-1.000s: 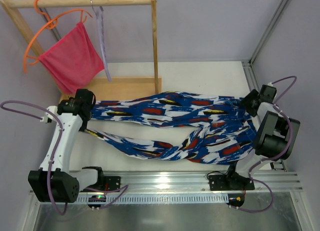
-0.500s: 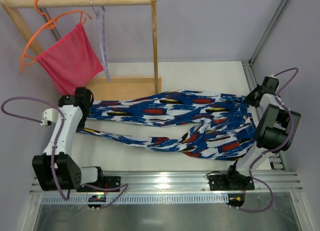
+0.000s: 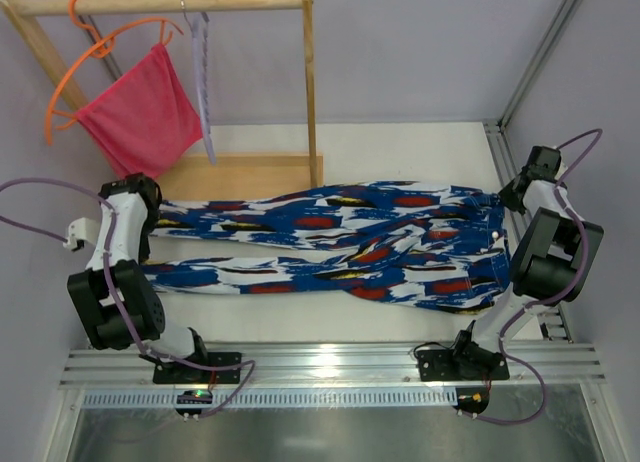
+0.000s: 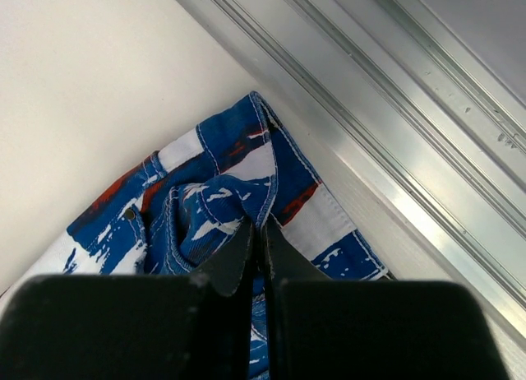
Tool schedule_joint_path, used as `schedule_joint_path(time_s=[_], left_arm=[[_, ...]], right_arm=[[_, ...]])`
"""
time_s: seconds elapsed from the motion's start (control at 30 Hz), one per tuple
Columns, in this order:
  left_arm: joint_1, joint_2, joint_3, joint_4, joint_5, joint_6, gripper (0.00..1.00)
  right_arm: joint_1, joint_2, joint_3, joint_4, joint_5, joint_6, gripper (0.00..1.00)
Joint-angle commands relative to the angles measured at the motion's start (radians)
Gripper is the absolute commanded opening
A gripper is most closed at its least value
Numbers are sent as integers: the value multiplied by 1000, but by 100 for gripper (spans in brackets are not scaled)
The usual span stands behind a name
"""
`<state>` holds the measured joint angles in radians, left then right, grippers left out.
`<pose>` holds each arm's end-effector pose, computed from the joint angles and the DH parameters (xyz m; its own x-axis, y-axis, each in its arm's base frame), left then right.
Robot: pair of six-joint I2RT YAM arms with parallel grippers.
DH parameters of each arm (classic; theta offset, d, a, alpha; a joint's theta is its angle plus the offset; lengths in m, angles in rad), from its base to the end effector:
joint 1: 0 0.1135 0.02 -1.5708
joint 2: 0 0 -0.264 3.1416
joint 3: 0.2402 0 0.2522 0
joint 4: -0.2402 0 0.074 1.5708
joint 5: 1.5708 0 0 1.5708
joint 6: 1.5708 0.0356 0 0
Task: Place the trousers on the hanger
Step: Fold the trousers
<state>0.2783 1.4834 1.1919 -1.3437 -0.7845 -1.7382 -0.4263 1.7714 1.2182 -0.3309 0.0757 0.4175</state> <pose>0.2262 0.0908 0.2646 0.3085 -0.6376 -0.7059 -0.9210 -0.3858 -0.0540 0.3467 -0.1604 0.2099 -0.4588 0.6524 -0.6032 0.7023 0.6821 0.2036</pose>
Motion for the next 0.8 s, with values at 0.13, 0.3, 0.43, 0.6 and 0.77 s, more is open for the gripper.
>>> schedule_joint_path(time_s=[0.13,0.3,0.43,0.6,0.77], left_arm=[[9,-157,34,116,-21,397,47],[9,-294,-29,201,-16,462,64],[10,-305,-92,173,43,462,61],[9,-232,-222,189,54,451,66],[10,-144,-242,166,88,381,68]], right_arm=[[26,-81,52,-8,-20,-17,20],[139,-162,64,-106,-21,-88,49],[294,-245,35,-187,6,-141,53],[487,-452,-118,-150,-79,-184,53],[740,-578,-236,-22,-361,-246,53]])
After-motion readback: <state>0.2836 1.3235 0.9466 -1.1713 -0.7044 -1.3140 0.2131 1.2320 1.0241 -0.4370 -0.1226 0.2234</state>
